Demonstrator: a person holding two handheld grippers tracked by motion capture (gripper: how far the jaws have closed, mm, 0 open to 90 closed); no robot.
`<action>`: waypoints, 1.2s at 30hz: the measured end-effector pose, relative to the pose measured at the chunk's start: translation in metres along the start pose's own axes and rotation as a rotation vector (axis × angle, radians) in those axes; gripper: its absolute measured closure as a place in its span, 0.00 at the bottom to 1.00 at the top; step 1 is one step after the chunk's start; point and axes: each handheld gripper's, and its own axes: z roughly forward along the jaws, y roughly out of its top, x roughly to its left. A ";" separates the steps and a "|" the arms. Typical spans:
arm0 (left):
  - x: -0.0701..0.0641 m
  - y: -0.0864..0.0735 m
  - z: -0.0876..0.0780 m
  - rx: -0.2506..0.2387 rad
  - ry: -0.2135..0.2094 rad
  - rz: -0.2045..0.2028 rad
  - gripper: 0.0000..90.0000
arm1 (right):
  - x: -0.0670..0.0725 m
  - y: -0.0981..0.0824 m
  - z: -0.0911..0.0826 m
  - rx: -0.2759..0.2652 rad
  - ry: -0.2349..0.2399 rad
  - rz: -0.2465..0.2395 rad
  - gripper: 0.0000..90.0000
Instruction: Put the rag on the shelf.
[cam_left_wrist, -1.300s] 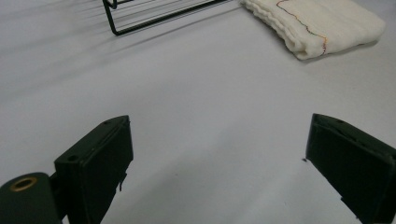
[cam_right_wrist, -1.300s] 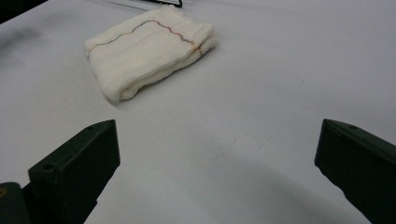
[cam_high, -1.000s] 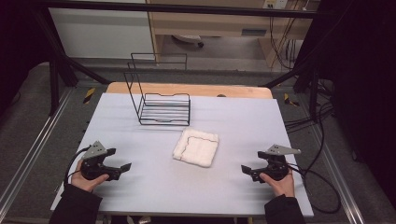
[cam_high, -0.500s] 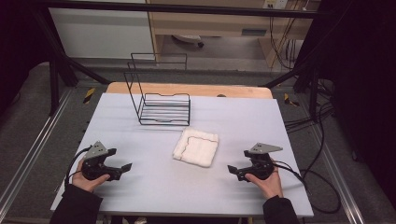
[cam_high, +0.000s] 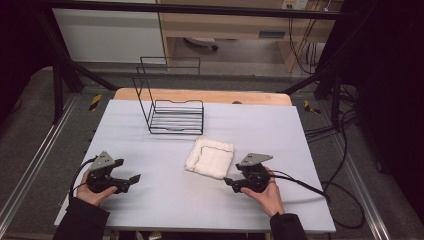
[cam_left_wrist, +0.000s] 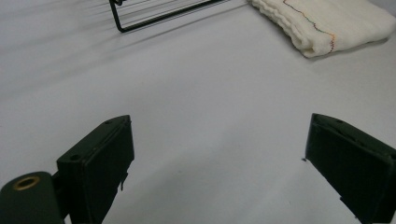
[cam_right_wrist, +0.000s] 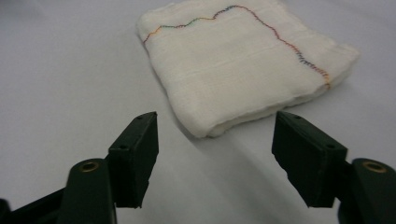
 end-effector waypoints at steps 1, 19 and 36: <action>0.000 0.000 0.000 -0.001 -0.001 0.000 0.09 | 0.002 0.001 0.002 0.009 0.005 -0.005 0.40; -0.001 0.000 0.000 0.001 0.000 0.004 0.10 | 0.008 0.011 0.034 0.064 0.005 -0.092 0.74; -0.001 0.000 0.001 0.002 0.002 -0.005 0.10 | 0.011 0.013 0.031 0.064 0.035 -0.108 0.94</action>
